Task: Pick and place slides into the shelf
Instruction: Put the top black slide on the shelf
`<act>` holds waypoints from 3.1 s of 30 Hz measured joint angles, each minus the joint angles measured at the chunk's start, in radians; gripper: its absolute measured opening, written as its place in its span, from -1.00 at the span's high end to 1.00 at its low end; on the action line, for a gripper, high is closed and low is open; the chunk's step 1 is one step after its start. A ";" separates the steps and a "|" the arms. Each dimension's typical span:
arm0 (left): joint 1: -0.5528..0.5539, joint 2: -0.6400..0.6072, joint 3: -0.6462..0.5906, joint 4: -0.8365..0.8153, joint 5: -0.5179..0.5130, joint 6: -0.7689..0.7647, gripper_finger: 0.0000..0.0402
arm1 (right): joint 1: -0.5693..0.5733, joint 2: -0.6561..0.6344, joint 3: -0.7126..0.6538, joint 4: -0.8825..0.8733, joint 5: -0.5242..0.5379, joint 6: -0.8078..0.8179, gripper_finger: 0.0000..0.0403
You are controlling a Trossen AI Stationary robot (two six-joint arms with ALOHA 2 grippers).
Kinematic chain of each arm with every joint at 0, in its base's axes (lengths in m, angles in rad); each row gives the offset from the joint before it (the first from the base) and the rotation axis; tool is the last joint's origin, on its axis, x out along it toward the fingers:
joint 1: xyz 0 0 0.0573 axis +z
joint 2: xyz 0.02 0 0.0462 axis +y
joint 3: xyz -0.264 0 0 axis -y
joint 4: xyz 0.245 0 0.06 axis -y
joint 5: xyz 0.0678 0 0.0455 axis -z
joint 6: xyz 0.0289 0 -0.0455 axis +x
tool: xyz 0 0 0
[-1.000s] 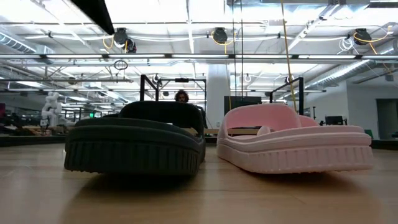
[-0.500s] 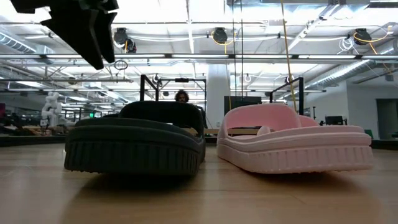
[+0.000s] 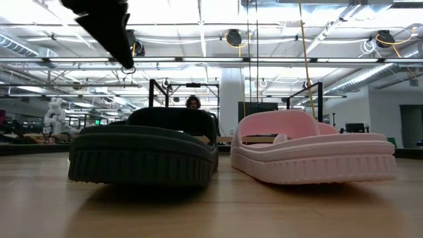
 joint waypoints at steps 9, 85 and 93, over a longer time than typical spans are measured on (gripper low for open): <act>0.050 0.004 -0.068 0.063 -0.016 0.042 -0.25 | 0.000 0.000 0.000 -0.066 -0.001 -0.018 0.51; 0.161 0.189 -0.116 0.171 -0.003 0.177 -0.25 | -0.065 0.000 0.000 -0.283 0.004 -0.135 0.51; 0.126 0.189 -0.053 0.167 0.020 0.175 -0.25 | -0.077 0.000 0.000 -0.314 0.008 -0.135 0.51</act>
